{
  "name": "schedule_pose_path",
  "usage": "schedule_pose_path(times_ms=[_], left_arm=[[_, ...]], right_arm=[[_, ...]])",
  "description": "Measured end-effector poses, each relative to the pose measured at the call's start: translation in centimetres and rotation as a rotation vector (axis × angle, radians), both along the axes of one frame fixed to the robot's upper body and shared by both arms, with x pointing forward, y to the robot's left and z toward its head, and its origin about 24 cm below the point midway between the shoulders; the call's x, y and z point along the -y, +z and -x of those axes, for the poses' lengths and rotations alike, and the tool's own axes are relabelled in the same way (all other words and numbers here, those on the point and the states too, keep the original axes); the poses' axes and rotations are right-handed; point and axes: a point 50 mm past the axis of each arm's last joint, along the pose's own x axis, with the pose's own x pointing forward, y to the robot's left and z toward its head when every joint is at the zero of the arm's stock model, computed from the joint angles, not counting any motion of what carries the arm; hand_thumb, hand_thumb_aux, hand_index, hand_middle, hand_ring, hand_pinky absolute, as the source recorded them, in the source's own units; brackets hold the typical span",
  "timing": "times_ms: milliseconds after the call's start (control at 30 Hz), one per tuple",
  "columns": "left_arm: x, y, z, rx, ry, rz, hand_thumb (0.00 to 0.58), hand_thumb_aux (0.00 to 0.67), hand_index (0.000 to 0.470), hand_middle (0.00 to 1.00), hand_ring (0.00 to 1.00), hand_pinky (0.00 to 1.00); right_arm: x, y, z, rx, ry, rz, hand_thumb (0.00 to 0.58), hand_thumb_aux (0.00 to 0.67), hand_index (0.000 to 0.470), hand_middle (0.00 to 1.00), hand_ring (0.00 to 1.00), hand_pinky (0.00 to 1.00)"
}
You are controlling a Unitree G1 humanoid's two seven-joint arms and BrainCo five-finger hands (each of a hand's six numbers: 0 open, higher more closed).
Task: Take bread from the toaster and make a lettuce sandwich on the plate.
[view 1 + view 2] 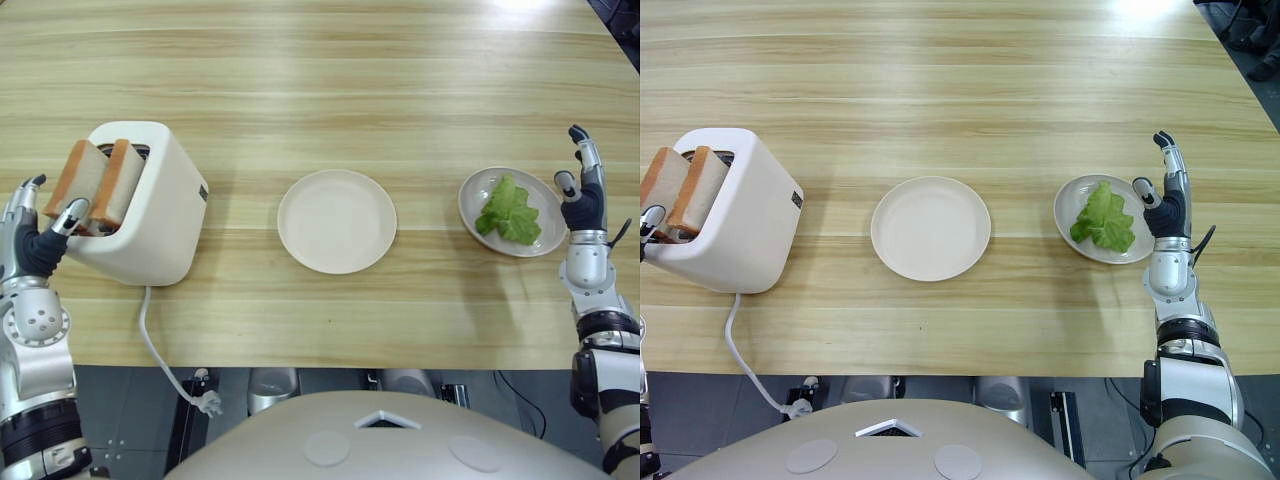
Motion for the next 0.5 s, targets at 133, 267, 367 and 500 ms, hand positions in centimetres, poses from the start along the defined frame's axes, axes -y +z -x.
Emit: schedule_pose_path(times_ms=[133, 267, 367, 500], left_arm=[[0.12, -0.06, -0.07, 0.005, -0.003, 0.003, 0.194, 0.123, 0.085, 0.0, 0.0, 0.0], [0.14, 0.07, -0.15, 0.025, 0.005, -0.005, 0.58, 0.67, 0.46, 0.0, 0.0, 0.0], [0.21, 0.3, -0.42, 0.042, 0.004, -0.01, 0.58, 0.67, 0.46, 0.0, 0.0, 0.0], [0.63, 0.63, -0.99, 0.065, -0.026, -0.018, 0.557, 0.536, 0.368, 0.0, 0.0, 0.0]], right_arm=[[-0.19, -0.12, -0.04, 0.002, 0.001, -0.005, 0.0, 0.0, 0.0, 0.0, 0.0, 0.0], [-0.33, -0.15, -0.11, 0.001, 0.008, -0.003, 0.0, 0.0, 0.0, 0.0, 0.0, 0.0], [-0.49, -0.19, -0.15, 0.001, 0.017, -0.001, 0.0, 0.0, 0.0, 0.0, 0.0, 0.0], [-0.8, -0.01, -0.44, 0.01, 0.029, -0.002, 0.0, 0.0, 0.0, 0.0, 0.0, 0.0]])
